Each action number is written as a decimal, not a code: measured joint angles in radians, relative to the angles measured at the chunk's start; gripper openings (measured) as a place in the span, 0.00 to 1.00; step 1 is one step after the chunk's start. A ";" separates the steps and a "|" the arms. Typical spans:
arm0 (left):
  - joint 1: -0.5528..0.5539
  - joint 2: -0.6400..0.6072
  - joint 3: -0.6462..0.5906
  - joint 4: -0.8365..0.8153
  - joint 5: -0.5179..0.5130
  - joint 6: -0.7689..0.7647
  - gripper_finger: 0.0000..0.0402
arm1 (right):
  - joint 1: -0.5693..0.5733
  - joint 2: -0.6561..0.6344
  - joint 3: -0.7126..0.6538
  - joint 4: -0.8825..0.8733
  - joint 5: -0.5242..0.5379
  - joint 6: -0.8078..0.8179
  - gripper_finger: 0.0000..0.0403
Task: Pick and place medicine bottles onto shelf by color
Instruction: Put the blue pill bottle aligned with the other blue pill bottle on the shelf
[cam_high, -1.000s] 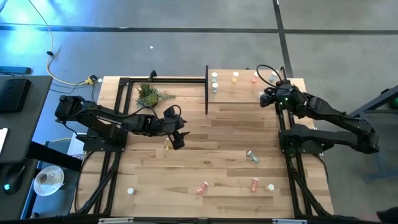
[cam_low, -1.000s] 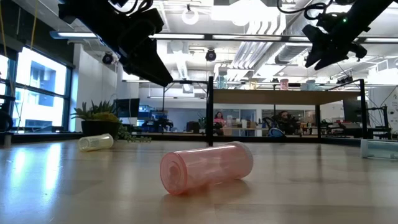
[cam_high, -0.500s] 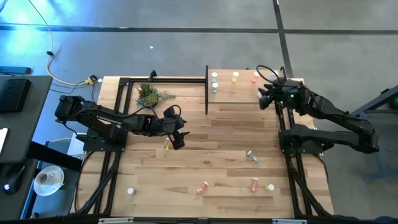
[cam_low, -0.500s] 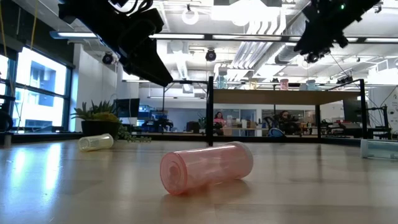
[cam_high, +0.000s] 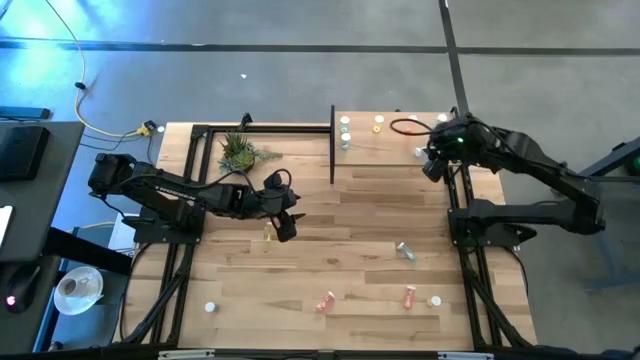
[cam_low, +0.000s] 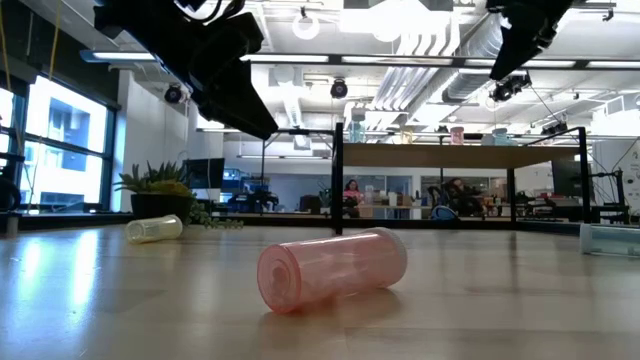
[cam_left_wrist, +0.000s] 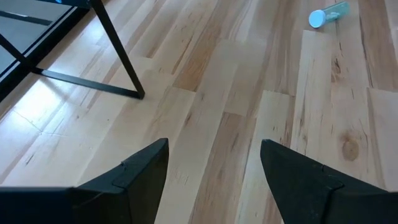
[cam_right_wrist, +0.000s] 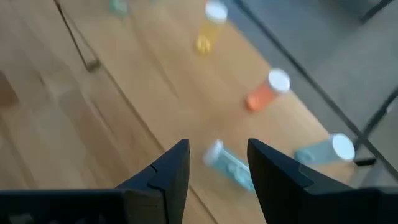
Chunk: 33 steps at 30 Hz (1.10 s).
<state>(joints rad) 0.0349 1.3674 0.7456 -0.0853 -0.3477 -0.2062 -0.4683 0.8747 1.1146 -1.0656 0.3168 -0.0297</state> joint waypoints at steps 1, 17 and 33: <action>0.000 0.000 0.000 0.000 0.000 0.000 0.61 | 0.000 0.024 0.021 -0.026 0.000 -0.005 0.38; 0.000 0.000 0.000 0.000 0.000 0.000 0.61 | 0.000 0.281 0.090 -0.147 -0.010 -0.197 0.47; 0.000 0.000 0.000 0.000 -0.001 0.000 0.61 | -0.003 0.403 0.090 -0.172 0.078 -0.495 0.47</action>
<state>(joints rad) 0.0349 1.3674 0.7456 -0.0853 -0.3483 -0.2058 -0.4717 1.2774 1.2049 -1.2373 0.3945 -0.5251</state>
